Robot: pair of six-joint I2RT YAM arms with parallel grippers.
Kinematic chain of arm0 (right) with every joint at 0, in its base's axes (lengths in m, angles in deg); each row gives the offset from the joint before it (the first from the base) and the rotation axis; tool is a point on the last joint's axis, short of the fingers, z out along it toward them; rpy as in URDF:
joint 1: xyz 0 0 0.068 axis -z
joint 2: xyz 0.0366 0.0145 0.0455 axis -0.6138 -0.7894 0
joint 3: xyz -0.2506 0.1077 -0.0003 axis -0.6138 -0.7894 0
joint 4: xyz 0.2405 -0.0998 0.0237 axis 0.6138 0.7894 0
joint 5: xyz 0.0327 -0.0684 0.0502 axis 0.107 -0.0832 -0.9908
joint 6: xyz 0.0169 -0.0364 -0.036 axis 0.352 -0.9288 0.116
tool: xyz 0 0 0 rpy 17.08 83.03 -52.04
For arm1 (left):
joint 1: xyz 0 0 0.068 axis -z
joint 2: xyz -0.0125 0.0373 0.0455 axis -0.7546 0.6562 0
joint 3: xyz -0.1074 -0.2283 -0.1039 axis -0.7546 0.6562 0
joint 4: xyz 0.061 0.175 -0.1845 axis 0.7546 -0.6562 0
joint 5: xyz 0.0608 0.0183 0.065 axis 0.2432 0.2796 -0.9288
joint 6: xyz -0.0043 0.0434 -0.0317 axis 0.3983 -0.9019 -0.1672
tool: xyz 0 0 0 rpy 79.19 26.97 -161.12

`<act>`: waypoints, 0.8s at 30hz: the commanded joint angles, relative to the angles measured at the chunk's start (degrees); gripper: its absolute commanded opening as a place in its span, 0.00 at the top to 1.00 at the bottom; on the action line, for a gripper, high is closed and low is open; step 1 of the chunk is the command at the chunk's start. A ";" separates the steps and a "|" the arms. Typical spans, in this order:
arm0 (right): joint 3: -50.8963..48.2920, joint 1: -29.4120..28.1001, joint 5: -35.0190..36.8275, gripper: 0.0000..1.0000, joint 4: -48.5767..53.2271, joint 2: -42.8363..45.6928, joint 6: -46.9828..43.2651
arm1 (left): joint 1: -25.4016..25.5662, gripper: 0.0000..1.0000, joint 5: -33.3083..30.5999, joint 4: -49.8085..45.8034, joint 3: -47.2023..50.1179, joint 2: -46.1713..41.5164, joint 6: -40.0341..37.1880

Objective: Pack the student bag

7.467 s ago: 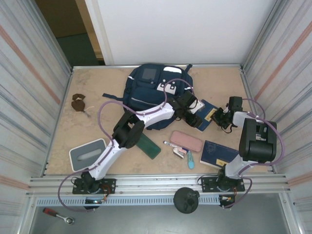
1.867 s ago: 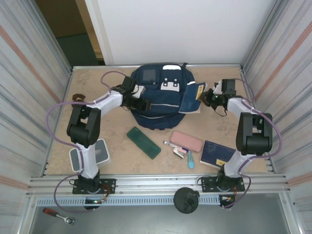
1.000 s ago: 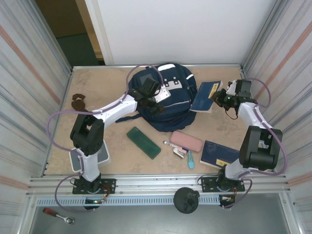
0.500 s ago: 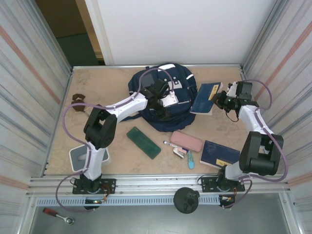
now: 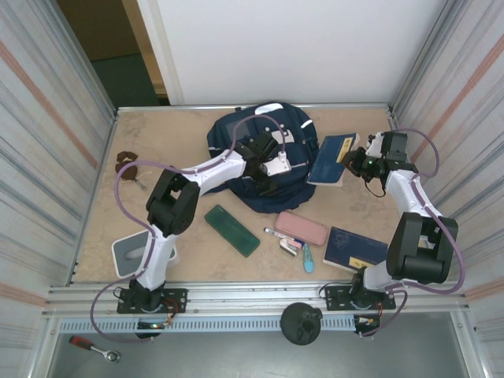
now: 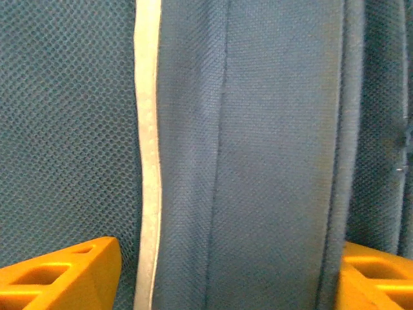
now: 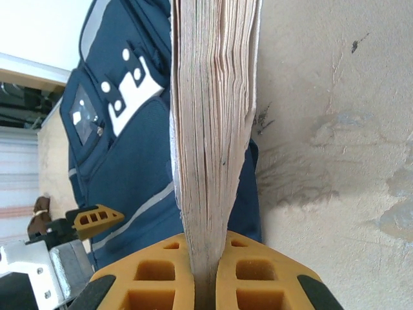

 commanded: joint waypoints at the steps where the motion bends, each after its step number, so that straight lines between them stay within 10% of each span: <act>1: -1.39 -0.16 -2.07 1.00 1.00 2.18 -1.31 | 0.54 0.42 -0.23 0.71 -0.72 -0.99 0.62; 13: -4.96 3.05 -1.56 1.00 -0.31 11.20 2.02 | 0.23 0.98 0.46 7.55 4.16 -8.39 6.14; 24: -8.16 2.93 -11.87 1.00 7.17 17.85 1.61 | -6.03 1.00 15.61 10.53 0.42 -15.18 15.09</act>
